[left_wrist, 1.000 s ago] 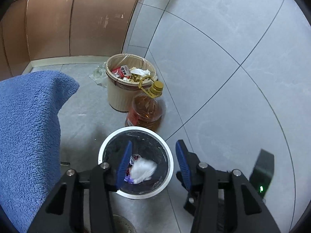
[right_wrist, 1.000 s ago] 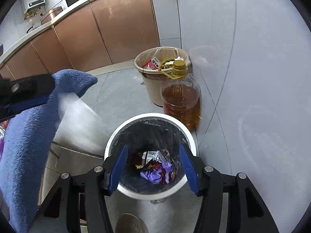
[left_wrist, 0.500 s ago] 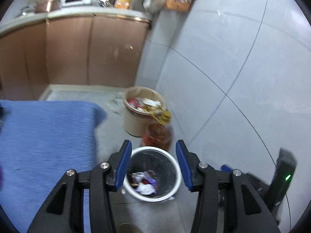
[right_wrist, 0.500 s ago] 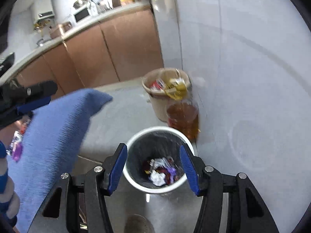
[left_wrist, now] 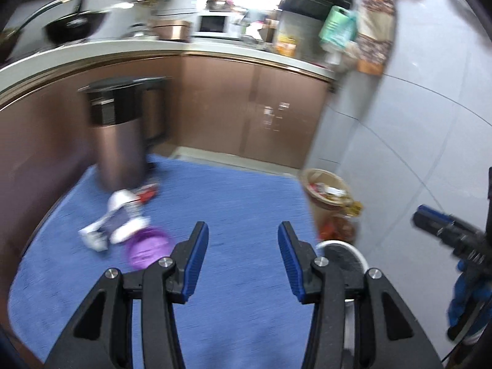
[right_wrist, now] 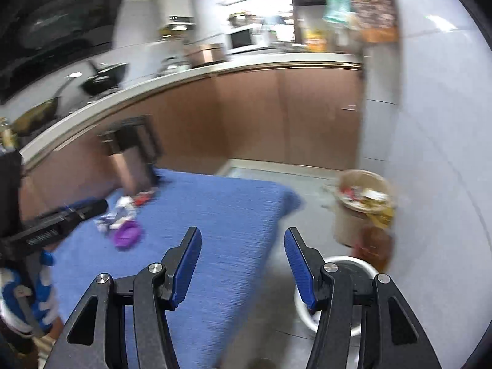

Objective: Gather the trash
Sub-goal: 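Move both tools back over the towel toward the carton and purple lid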

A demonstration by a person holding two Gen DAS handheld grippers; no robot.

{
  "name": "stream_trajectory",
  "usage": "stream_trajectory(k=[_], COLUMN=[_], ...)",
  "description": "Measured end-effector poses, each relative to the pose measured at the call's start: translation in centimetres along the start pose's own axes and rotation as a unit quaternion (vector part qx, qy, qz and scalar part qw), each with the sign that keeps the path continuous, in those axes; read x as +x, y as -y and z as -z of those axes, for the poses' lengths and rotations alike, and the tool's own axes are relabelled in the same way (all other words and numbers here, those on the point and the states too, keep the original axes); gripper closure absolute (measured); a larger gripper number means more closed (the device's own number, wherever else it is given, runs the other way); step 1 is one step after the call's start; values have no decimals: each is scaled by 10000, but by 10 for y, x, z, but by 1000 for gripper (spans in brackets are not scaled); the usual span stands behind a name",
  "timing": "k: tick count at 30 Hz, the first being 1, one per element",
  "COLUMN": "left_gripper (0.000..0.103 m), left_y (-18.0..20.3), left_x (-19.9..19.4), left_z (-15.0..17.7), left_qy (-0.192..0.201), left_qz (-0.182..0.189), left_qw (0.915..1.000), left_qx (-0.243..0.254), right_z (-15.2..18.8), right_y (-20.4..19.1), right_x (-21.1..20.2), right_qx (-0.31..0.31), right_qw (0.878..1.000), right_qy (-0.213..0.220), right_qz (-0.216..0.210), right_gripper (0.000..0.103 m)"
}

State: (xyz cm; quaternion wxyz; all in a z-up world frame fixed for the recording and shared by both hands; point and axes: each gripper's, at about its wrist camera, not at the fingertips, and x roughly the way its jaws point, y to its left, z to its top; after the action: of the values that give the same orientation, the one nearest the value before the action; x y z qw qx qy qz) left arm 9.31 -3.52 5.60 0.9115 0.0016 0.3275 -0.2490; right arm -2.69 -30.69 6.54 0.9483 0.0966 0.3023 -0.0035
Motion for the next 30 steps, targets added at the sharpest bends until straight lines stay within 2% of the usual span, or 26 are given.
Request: stream_trajectory(k=[7,14,19,25,30], left_gripper=[58,53,51,49,46], left_y=[-126,-196,-219,-213,-215], left_x=[-23,-16,7,55,89], left_z=[35,64,73,71,56], left_qy=[66,-110,-260,-487,-450], left_qz=[-614,-871,-732,-465,-561], left_qw=[9954,9890,9880,9909,9918], left_qx=[-738,-1189,-1336,-1163,-1053], right_z=[-12,-8,0,7,9], right_y=[-76,-129,-145,-159,-171], right_x=[47,109,148,198,240], right_qx=[-439,-746,-667,-431,-339], right_qw=[9972,9909,9865,9790,9711], right_qy=[-403,-916,-1281,-1754,-2129], right_qz=[-460,-639,-777,-941,-1020], right_gripper=[50,50,50,50,50])
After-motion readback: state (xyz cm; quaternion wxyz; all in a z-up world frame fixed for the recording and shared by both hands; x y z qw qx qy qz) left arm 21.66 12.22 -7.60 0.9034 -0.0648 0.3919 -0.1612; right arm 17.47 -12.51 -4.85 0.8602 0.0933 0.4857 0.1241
